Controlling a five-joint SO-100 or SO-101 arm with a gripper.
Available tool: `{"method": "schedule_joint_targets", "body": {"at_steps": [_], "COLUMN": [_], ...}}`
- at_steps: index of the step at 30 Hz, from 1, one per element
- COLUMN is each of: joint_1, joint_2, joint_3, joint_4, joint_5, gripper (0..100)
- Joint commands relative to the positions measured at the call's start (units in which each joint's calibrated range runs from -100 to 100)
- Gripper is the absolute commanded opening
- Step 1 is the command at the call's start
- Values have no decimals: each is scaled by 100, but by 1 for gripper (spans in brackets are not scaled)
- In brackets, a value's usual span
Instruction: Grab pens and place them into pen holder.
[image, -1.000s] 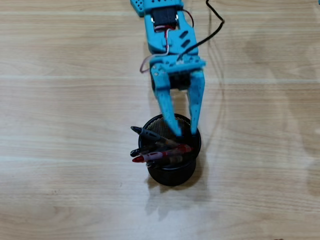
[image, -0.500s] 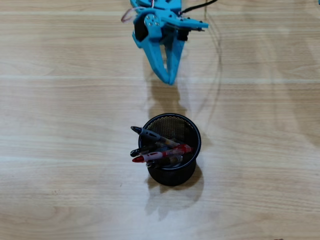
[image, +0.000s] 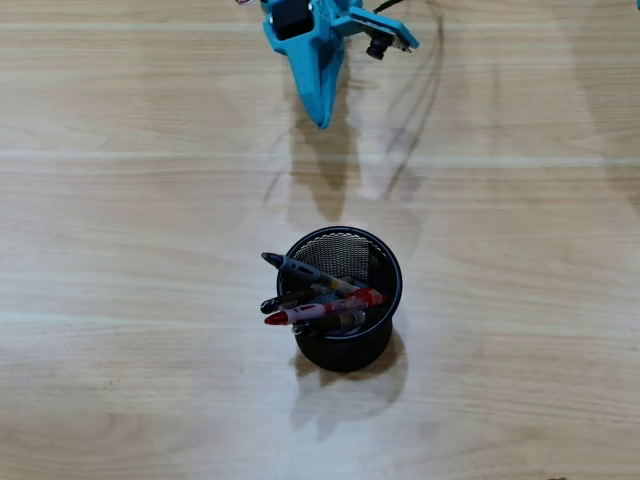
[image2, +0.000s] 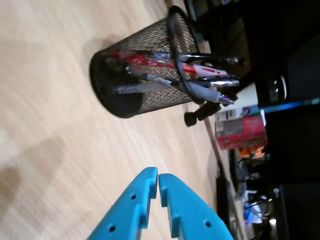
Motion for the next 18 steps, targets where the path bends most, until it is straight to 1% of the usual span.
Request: {"method": "schedule_joint_targets", "body": {"at_steps": [1,5,9,12,18], "joint_1": [102,194,459,697,852], "joint_2": [-587,-1233,-2048,-2702,-2787], "joint_3": [372,336,336,336,327], "joint_4": [224,1509,3185,4224,5181], "joint_5": [224,533,800,984,1277], "gripper": [2,2,2,2,2]}}
